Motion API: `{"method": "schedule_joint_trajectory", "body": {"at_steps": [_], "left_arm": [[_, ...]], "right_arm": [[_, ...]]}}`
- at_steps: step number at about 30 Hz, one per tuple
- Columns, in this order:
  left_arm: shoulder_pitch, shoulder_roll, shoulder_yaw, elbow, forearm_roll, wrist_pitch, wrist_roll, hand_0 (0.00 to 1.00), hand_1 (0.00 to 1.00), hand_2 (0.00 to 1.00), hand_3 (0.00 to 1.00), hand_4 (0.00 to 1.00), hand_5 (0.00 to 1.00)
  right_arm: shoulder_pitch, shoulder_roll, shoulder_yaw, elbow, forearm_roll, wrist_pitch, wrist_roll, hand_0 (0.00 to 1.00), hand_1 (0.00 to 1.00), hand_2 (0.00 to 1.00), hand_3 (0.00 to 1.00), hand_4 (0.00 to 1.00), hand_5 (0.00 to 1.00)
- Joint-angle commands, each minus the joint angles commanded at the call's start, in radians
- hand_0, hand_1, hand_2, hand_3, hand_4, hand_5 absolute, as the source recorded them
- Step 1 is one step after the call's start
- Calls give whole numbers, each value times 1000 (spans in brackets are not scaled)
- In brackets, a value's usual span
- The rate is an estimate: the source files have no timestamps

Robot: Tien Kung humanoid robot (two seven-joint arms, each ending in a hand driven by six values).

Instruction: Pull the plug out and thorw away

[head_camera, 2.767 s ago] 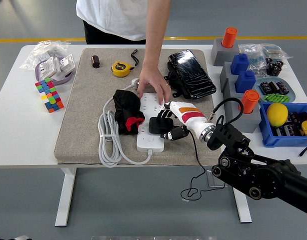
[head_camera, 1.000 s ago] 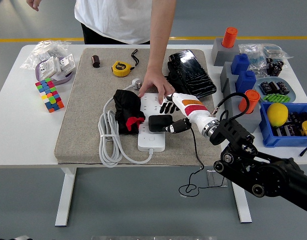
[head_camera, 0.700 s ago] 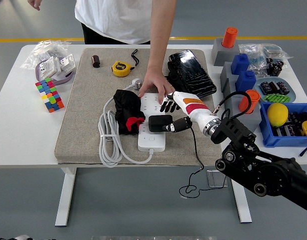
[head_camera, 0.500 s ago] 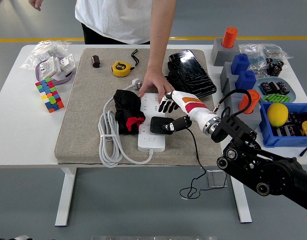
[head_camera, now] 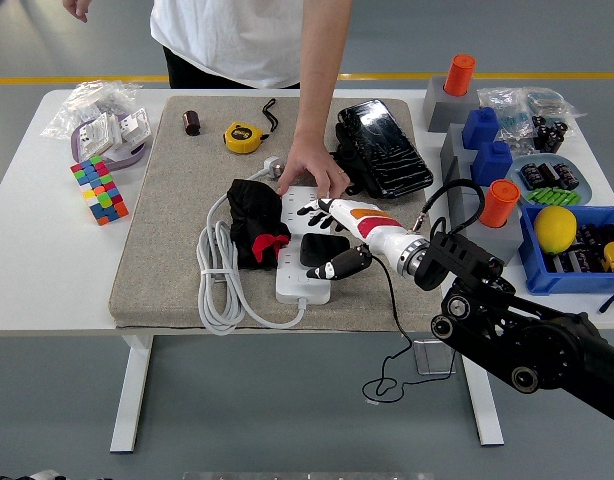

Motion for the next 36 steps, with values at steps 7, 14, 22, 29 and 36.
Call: {"method": "schedule_joint_trajectory", "body": {"at_steps": [7,14,22,29,36], "left_arm": [[2,0,4,0,-1,-1,1,548,688,716,726,940,538],[0,0,4,0,0,0,0,548,688,716,726,940,537],[2,-1,5,0,-1,-1,0,548,688,716,726,940,538],[-1,0,2,-1,1,-1,-1,550,687,716,726,940,537],[2,-1,5,1,0,-1,0,550,687,715,726,940,538]], "right_arm": [[20,19,-37,-42,-7,-36,8,740,792,789,863,998,199],[30,29,-56,-100,-23,-69,26,652,720,726,777,998,183],[25,22,-62,-115,-17,-80,40,584,642,666,632,998,141],[21,18,-72,-122,-11,-82,49,543,586,579,549,998,93],[18,16,-74,-123,-11,-100,56,556,537,521,536,983,11]]}}
